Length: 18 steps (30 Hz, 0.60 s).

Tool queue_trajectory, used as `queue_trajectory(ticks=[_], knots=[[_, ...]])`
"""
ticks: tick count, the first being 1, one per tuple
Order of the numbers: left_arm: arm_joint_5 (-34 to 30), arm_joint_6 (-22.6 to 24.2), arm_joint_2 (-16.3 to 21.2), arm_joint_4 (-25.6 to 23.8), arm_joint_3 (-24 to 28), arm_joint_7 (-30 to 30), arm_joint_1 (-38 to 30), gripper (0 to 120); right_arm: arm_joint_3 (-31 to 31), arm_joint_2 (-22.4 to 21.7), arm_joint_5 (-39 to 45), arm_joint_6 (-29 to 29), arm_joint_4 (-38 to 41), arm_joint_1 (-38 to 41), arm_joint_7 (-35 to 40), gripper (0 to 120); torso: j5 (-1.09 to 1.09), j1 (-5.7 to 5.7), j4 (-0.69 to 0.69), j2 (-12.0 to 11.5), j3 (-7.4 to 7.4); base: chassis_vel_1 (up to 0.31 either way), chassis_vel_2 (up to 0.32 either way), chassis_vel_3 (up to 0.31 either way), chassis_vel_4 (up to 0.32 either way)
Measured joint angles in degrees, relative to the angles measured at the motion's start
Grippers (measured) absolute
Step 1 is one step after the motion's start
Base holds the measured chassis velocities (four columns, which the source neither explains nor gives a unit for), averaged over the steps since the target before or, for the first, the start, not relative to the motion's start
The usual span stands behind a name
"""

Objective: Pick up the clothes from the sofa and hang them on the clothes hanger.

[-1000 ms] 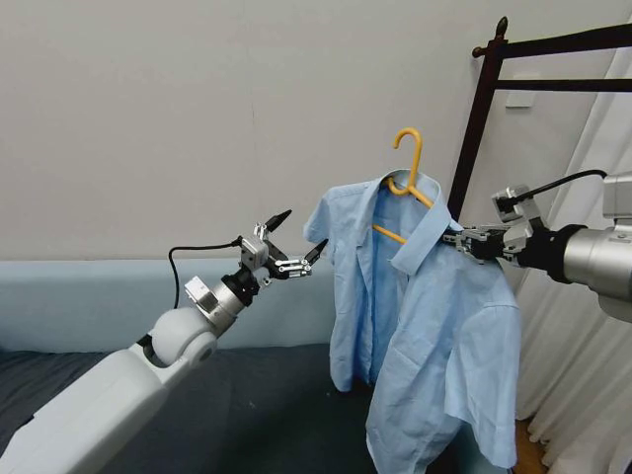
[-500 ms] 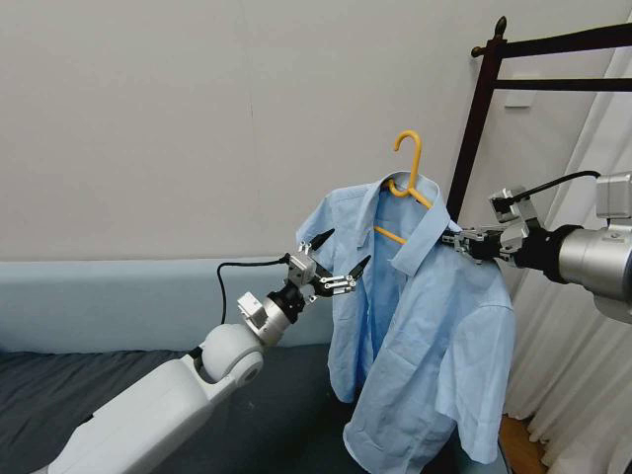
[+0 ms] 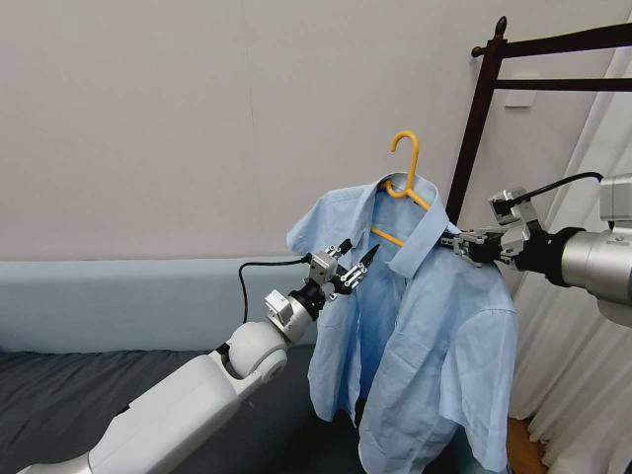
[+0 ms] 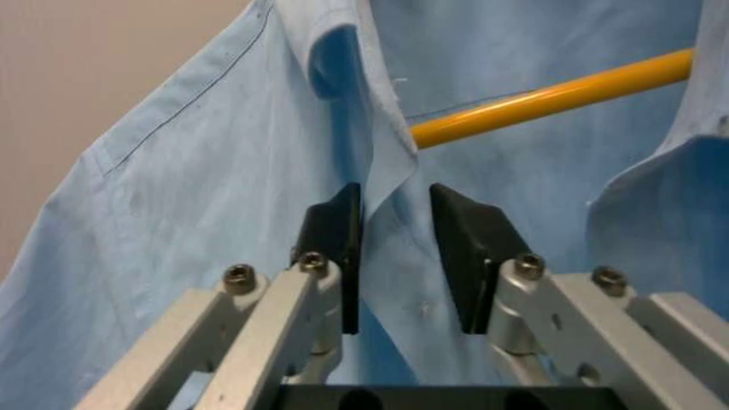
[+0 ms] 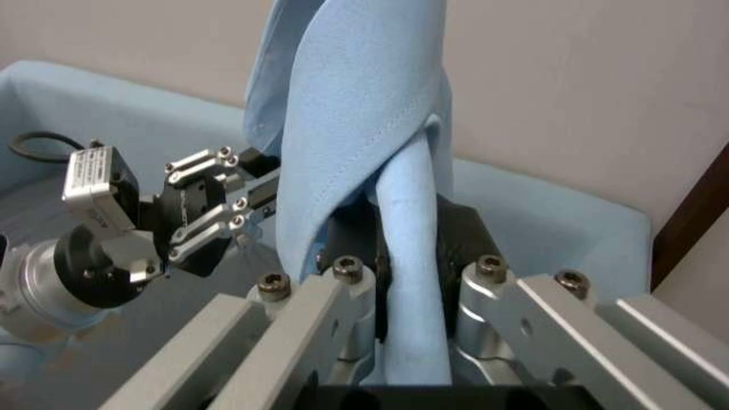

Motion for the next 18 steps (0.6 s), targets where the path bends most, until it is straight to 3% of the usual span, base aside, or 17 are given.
queue_trajectory(ticks=[3,6,12,18], knots=[[0.4,-0.1,-0.2,0.4,-0.1,0.0,0.0,7,-0.1,0.2,0.1,0.0,0.0,0.0,0.2,7,-0.01,0.00,0.00,0.0,0.00,0.000,0.000,0.000,0.000],[0.8,-0.1,-0.2,0.7,-0.1,0.0,-0.1,0,-0.1,0.4,0.2,0.1,0.0,-0.1,0.5,7,0.00,0.00,-0.01,0.0,0.00,0.000,0.000,0.000,0.000],[1.0,-0.1,0.7,0.1,-0.1,0.0,-1.1,0,-0.4,1.2,0.2,0.2,-0.8,-0.2,1.4,7,-0.01,0.00,-0.01,0.0,0.00,0.000,0.000,0.000,0.000],[-0.1,1.4,4.3,-5.9,-0.6,-0.8,-1.4,0,-1.6,2.8,0.5,0.4,-3.2,2.3,2.5,7,0.00,0.00,-0.01,0.0,0.00,0.000,0.000,0.000,0.000]])
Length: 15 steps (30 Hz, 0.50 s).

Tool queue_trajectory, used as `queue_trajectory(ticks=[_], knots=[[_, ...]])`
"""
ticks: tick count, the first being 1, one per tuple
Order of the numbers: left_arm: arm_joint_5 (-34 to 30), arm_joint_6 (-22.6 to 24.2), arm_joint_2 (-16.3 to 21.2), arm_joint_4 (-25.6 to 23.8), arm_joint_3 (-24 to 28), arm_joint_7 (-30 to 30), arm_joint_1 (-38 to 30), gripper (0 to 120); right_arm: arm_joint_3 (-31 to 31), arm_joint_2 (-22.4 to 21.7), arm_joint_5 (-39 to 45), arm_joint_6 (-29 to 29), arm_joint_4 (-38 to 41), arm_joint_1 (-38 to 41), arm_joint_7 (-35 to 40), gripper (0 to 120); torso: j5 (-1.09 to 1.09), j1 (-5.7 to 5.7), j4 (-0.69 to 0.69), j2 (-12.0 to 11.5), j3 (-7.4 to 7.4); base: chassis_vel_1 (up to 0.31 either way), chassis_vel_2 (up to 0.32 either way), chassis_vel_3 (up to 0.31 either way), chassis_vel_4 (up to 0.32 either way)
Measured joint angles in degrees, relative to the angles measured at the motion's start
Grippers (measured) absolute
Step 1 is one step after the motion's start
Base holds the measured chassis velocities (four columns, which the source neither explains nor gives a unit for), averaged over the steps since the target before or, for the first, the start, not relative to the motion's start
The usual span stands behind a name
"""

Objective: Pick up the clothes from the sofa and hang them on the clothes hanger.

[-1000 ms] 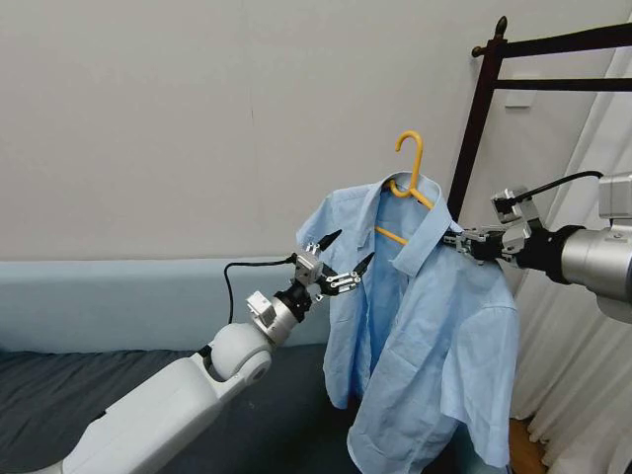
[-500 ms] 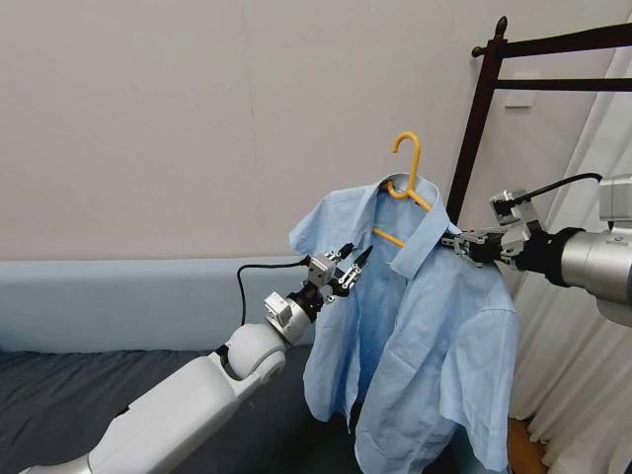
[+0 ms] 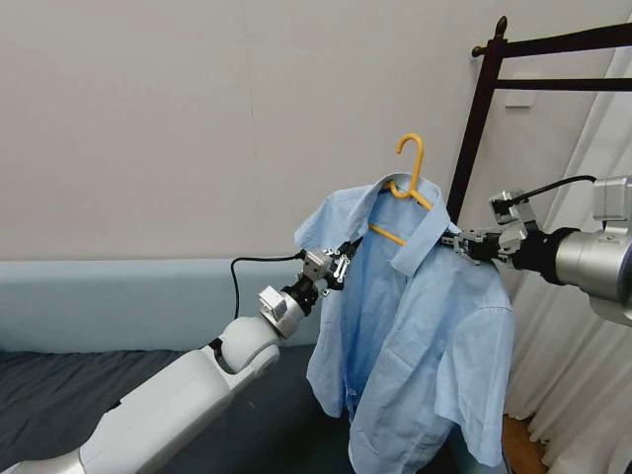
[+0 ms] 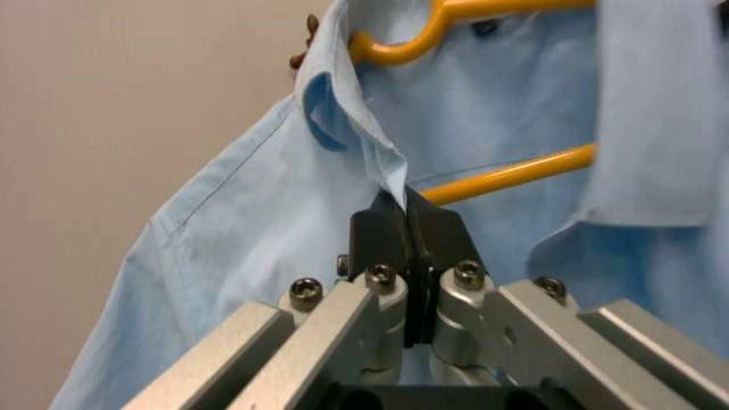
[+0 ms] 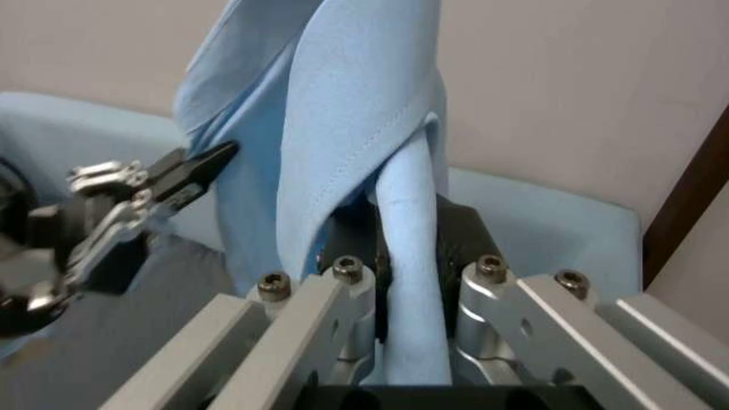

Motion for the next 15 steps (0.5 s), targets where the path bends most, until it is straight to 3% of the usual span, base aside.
queue_trajectory(ticks=[4,10,12,15], knots=[[2.3,0.0,1.4,-2.2,-0.9,0.2,2.7,0,-2.4,1.1,1.3,-0.2,-1.4,3.7,0.8,7,-0.02,0.00,0.01,0.0,0.01,0.000,0.000,0.000,0.000],[4.5,1.6,0.6,-0.1,-1.7,-3.4,3.4,1,-6.7,3.2,2.5,-0.3,-1.4,8.8,2.3,7,-0.02,0.00,0.01,0.0,0.00,0.000,0.000,0.000,0.000],[7.0,2.7,0.4,0.6,-1.8,-6.3,3.2,11,-8.2,3.9,2.6,-0.3,-1.7,10.3,2.8,7,-0.02,0.00,0.00,0.0,0.00,0.000,0.000,0.000,0.000],[8.5,2.9,1.2,0.2,-2.5,-7.2,3.5,18,-9.5,4.3,2.7,-0.4,-2.2,11.4,3.2,7,0.00,0.00,-0.02,0.0,0.01,0.000,0.000,0.000,0.000]])
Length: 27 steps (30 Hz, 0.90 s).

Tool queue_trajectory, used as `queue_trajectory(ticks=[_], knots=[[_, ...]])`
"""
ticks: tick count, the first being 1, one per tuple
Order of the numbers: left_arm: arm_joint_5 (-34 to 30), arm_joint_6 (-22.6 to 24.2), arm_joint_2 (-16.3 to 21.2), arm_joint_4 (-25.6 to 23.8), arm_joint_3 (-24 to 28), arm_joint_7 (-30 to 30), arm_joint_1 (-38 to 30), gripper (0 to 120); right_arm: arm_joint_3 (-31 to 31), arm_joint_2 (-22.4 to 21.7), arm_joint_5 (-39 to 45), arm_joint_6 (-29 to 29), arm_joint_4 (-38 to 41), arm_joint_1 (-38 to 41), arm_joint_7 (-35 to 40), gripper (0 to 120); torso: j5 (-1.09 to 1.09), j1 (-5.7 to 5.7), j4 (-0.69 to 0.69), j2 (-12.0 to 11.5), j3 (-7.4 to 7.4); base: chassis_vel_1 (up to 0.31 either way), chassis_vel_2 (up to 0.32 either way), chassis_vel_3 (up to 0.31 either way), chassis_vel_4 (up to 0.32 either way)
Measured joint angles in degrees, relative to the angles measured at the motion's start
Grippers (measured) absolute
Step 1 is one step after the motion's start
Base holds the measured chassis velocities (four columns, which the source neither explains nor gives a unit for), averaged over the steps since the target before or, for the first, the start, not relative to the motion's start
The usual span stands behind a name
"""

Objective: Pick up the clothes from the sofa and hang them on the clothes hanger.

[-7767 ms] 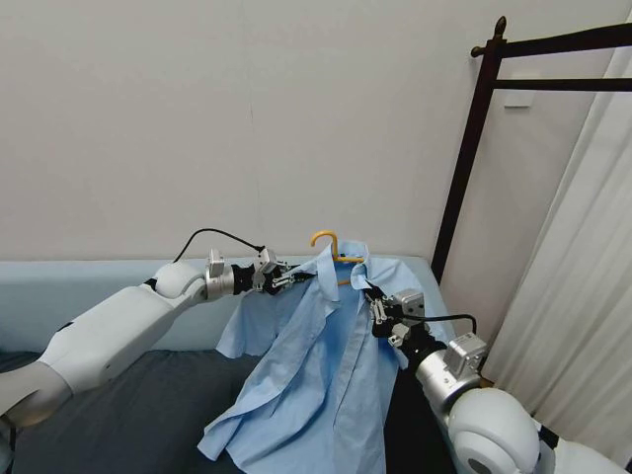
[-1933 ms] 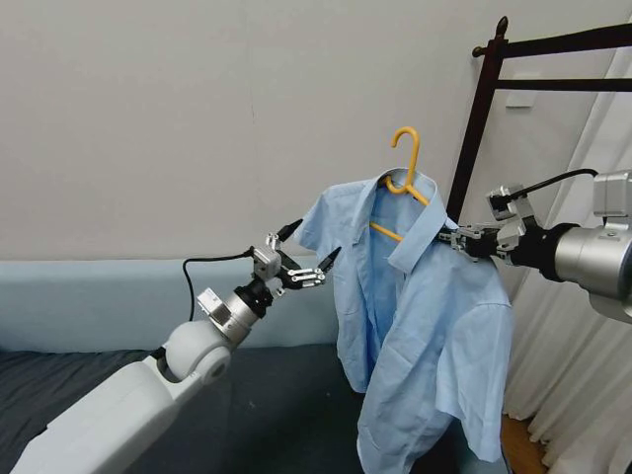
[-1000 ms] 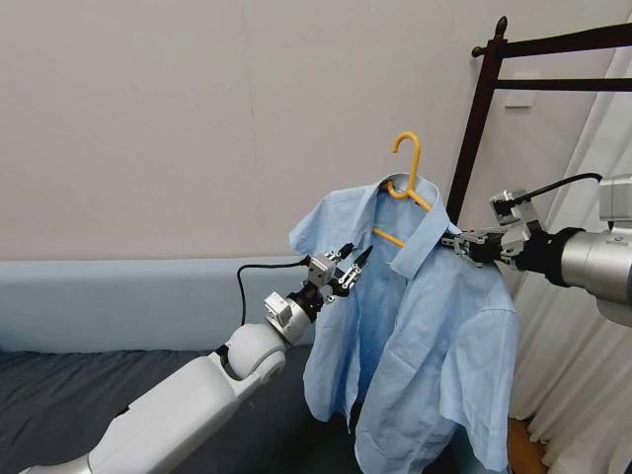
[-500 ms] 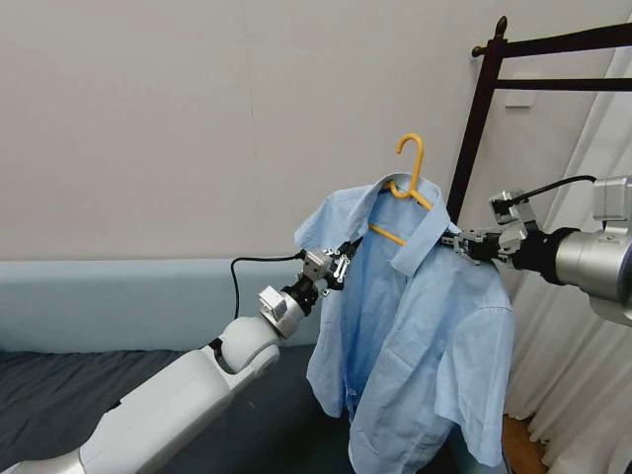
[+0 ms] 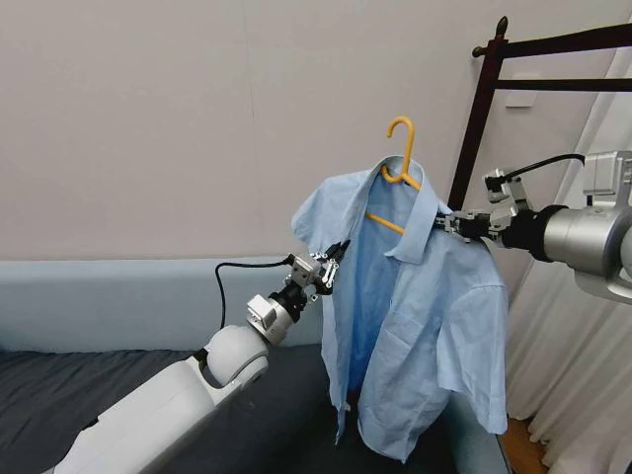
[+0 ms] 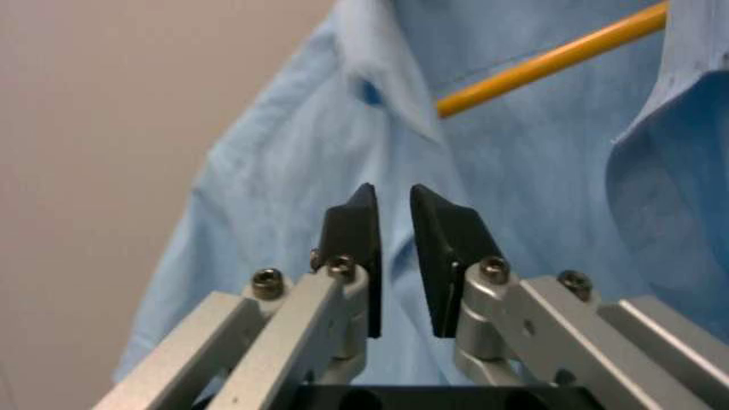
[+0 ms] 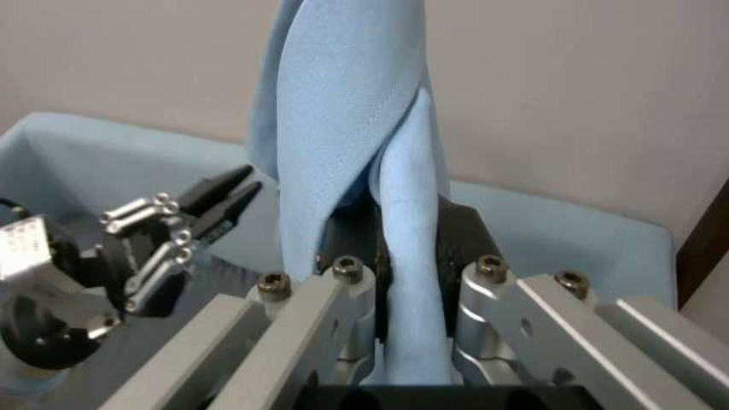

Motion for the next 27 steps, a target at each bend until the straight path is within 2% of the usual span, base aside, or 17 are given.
queue_trajectory(ticks=[2,5,6,8,10,11,15,16,17,20,23,27], knots=[[1.6,-0.3,1.5,-1.0,-1.1,0.0,1.2,26,-0.9,0.3,0.0,-0.2,-0.6,0.9,0.3,7,0.00,0.00,0.01,0.0,0.00,0.000,0.000,0.000,0.000],[3.0,-4.0,4.1,-3.1,-4.0,2.8,4.7,40,-1.2,0.5,0.2,-0.3,-0.5,1.1,0.4,7,-0.01,0.00,0.04,0.0,0.00,0.000,0.000,0.000,0.000],[3.0,-4.0,4.1,-3.1,-4.0,2.8,4.7,40,-1.2,0.5,0.2,-0.3,-0.5,1.1,0.4,7,-0.01,0.00,0.04,0.0,0.00,0.000,0.000,0.000,0.000],[-1.4,-6.9,5.7,-5.0,-4.5,6.9,7.3,50,-1.2,0.5,0.2,-0.3,0.1,0.9,0.4,7,-0.02,-0.01,0.04,0.0,0.00,0.000,0.000,0.000,0.000],[-7.4,-9.5,6.2,-4.6,-4.2,11.5,8.3,59,-1.0,0.5,0.3,-0.3,0.6,0.7,0.4,7,-0.01,-0.01,0.04,0.0,-0.01,0.000,0.000,0.000,0.000],[-7.4,-9.5,6.2,-4.6,-4.2,11.5,8.3,59,-1.0,0.5,0.3,-0.3,0.6,0.7,0.4,7,-0.01,-0.01,0.04,0.0,-0.01,0.000,0.000,0.000,0.000],[-20.6,-10.2,5.7,-0.4,-1.1,23.0,5.7,77,0.2,0.0,0.3,-0.3,1.7,-0.8,0.5,7,-0.01,0.00,0.03,0.0,0.00,0.000,0.000,0.000,0.000],[-22.7,-10.2,5.3,1.2,0.0,26.6,4.1,80,0.5,-0.3,0.4,-0.3,2.0,-1.1,0.5,7,-0.01,0.00,0.03,0.0,0.00,0.000,0.000,0.000,0.000],[-22.7,-10.2,5.3,1.2,0.0,26.6,4.1,80,0.5,-0.3,0.4,-0.3,2.0,-1.1,0.5,7,-0.01,0.00,0.03,0.0,0.00,0.000,0.000,0.000,0.000],[-27.1,-9.8,3.6,6.0,2.8,36.4,-0.6,93,1.5,-1.5,0.4,-0.2,2.7,-2.2,0.4,7,0.00,0.00,0.01,0.0,0.00,0.000,0.000,0.000,0.000],[-28.2,-9.4,1.6,8.6,4.4,39.5,-3.4,93,2.1,-2.5,0.4,-0.1,3.0,-3.0,0.0,7,0.01,0.00,0.01,0.0,0.00,0.000,0.000,0.000,0.000],[-29.2,-9.0,-0.8,10.7,5.2,39.7,-5.3,91,2.8,-3.6,0.4,0.0,3.3,-3.6,-0.5,7,0.00,0.00,0.01,0.0,0.00,0.000,0.000,0.000,0.000]])
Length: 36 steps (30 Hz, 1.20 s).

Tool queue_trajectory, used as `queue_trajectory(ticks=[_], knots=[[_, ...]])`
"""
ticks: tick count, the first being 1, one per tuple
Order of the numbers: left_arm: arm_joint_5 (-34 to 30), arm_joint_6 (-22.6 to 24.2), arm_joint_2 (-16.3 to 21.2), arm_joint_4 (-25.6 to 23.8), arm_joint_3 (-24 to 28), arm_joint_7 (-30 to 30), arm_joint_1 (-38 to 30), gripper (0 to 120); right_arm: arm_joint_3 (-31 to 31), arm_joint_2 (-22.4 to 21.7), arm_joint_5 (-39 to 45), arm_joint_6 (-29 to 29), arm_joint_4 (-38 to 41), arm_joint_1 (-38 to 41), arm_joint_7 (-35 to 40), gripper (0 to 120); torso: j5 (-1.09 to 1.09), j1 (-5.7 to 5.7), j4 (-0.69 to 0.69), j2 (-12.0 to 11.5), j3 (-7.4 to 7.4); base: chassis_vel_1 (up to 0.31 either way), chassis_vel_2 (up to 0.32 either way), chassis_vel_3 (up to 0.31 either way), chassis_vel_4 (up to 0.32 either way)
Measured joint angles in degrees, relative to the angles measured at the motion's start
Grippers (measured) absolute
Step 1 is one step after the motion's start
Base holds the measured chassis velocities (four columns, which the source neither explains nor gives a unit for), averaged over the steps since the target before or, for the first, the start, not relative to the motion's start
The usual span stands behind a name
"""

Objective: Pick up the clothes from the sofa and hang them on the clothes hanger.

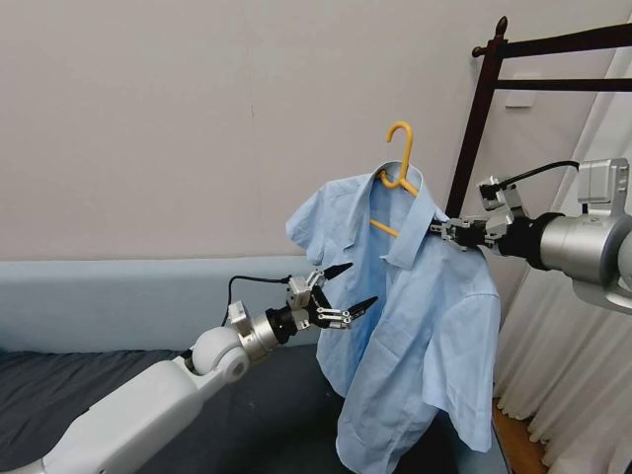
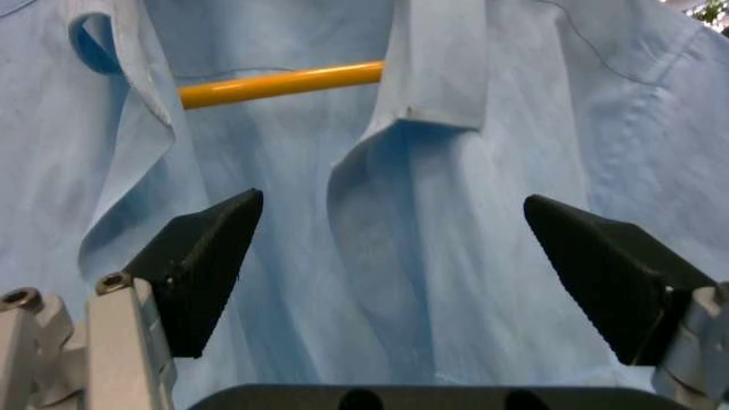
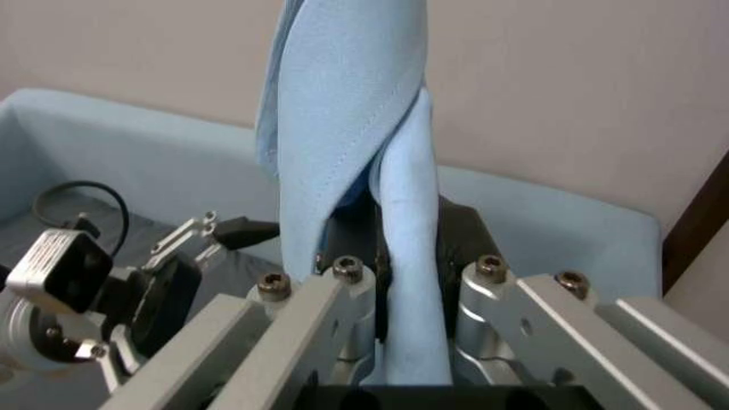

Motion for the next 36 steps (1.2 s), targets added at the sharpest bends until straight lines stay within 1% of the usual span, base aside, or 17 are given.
queue_trajectory(ticks=[3,4,9,14,15,18,20,22,23,24,26,27,28,32,33,36], knots=[[-2.2,1.0,-2.1,1.9,0.8,-0.2,-1.6,91,0.4,-0.9,0.0,0.0,0.2,-0.4,-0.4,7,0.00,0.00,0.00,0.0,0.00,0.000,0.000,0.000,0.000],[-2.7,1.3,-2.5,2.5,1.1,-0.2,-2.1,89,0.5,-1.1,0.0,0.0,0.2,-0.5,-0.4,7,0.00,0.00,0.01,0.0,0.00,0.000,0.000,0.000,0.000],[-4.0,2.4,-4.2,4.7,2.3,0.4,-3.8,84,0.6,-1.2,0.1,0.1,0.7,-0.5,-0.5,7,-0.01,0.00,0.02,0.0,0.00,0.000,0.000,0.000,0.000],[-4.7,2.7,-5.3,5.5,2.8,0.6,-4.5,82,0.6,-1.3,0.4,0.1,1.3,-0.5,-0.5,7,0.00,0.00,0.01,0.0,0.00,0.000,0.000,0.000,0.000],[-4.9,2.8,-5.7,5.8,2.9,0.6,-4.6,81,0.6,-1.3,0.4,0.1,1.3,-0.5,-0.5,7,0.00,0.00,0.01,0.0,0.00,0.000,0.000,0.000,0.000],[-5.1,2.9,-6.7,6.7,3.1,0.5,-4.9,66,0.6,-1.5,0.4,0.1,1.3,-0.5,-0.5,7,0.00,0.00,0.01,0.0,0.00,0.000,0.000,0.000,0.000],[-5.1,2.9,-6.9,6.9,3.1,0.4,-5.0,64,0.6,-1.6,0.4,0.1,1.3,-0.5,-0.5,7,-0.01,0.00,0.01,0.0,0.00,0.000,0.000,0.000,0.000],[-5.0,2.9,-7.4,7.3,3.2,0.2,-5.0,52,0.7,-1.7,0.4,0.1,1.2,-0.6,-0.5,7,0.00,0.00,0.01,0.0,0.00,0.000,0.000,0.000,0.000],[-5.0,2.9,-7.4,7.3,3.2,0.2,-5.0,52,0.7,-1.7,0.4,0.1,1.2,-0.6,-0.5,7,0.00,0.00,0.01,0.0,0.00,0.000,0.000,0.000,0.000],[-4.9,2.8,-7.5,7.4,3.2,0.1,-5.0,49,0.7,-1.7,0.4,0.1,1.1,-0.7,-0.5,7,0.00,0.00,0.01,0.0,0.00,0.000,0.000,0.000,0.000],[-4.9,2.6,-7.6,7.8,3.4,0.0,-5.0,37,0.8,-1.8,0.4,0.2,1.1,-0.9,-0.5,7,0.00,0.00,0.01,0.0,0.00,0.000,0.000,0.000,0.000],[-4.8,2.6,-7.7,8.0,3.5,0.0,-5.1,33,0.8,-1.8,0.4,0.2,1.2,-0.9,-0.5,7,0.00,0.00,0.01,0.0,0.00,0.000,0.000,0.000,0.000],[-4.8,2.6,-7.7,8.0,3.5,0.0,-5.1,33,0.8,-1.8,0.4,0.2,1.2,-0.9,-0.5,7,0.00,0.00,0.01,0.0,0.00,0.000,0.000,0.000,0.000],[-4.8,2.1,-7.9,8.8,3.9,0.1,-5.8,16,0.9,-1.8,0.4,0.2,1.2,-1.0,-0.5,7,-0.01,0.00,0.01,0.0,0.00,0.000,0.000,0.000,0.000],[-4.8,2.1,-7.9,8.8,3.9,0.1,-5.8,16,0.9,-1.8,0.4,0.2,1.2,-1.0,-0.5,7,-0.01,0.00,0.01,0.0,0.00,0.000,0.000,0.000,0.000],[-4.8,1.8,-7.9,9.0,4.0,0.1,-6.1,3,0.9,-1.8,0.3,0.3,1.1,-1.0,-0.5,7,-0.01,0.00,0.01,0.0,0.00,0.000,0.000,0.000,0.000]])
